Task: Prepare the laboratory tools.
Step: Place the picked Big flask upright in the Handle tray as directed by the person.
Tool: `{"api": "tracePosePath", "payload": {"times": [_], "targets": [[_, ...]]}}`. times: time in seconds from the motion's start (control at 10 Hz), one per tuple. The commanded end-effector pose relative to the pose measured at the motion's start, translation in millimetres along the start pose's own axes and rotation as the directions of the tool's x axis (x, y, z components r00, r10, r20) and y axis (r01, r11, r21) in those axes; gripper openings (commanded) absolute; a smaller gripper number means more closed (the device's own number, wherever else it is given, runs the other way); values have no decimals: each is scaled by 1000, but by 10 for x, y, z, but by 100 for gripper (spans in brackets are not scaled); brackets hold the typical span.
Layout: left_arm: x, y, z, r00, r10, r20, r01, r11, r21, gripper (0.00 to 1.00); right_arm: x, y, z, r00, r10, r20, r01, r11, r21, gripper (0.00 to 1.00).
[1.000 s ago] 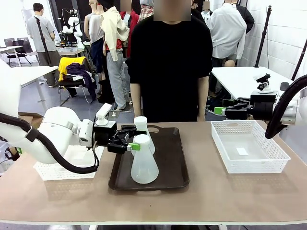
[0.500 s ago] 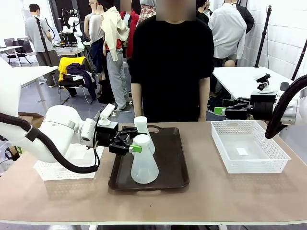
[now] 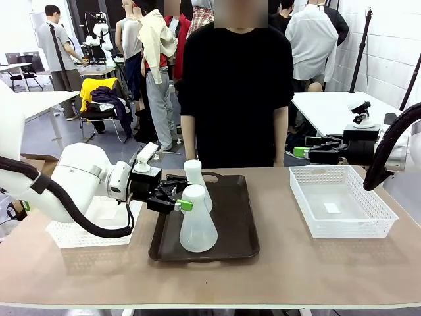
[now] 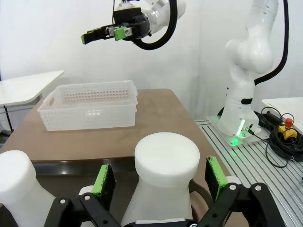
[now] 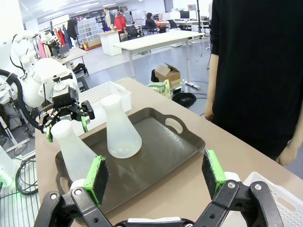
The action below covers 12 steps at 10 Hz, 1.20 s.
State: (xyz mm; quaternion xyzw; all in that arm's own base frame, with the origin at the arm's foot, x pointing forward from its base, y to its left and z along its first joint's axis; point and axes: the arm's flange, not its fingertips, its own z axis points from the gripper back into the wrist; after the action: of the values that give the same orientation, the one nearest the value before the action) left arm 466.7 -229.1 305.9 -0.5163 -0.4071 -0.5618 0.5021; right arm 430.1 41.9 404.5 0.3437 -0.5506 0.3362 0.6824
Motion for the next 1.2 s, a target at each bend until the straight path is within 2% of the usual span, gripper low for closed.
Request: {"api": "tracePosePath", "payload": {"times": [0.0, 1.1], "targets": [[-6, 17, -7, 1000, -18, 8, 18, 1000, 8, 100, 5, 3, 4, 1000, -11, -14, 11, 1000, -4, 100], [-6, 17, -7, 1000, -18, 8, 18, 1000, 8, 100, 5, 3, 4, 1000, -11, -14, 11, 1000, -4, 100]]}}
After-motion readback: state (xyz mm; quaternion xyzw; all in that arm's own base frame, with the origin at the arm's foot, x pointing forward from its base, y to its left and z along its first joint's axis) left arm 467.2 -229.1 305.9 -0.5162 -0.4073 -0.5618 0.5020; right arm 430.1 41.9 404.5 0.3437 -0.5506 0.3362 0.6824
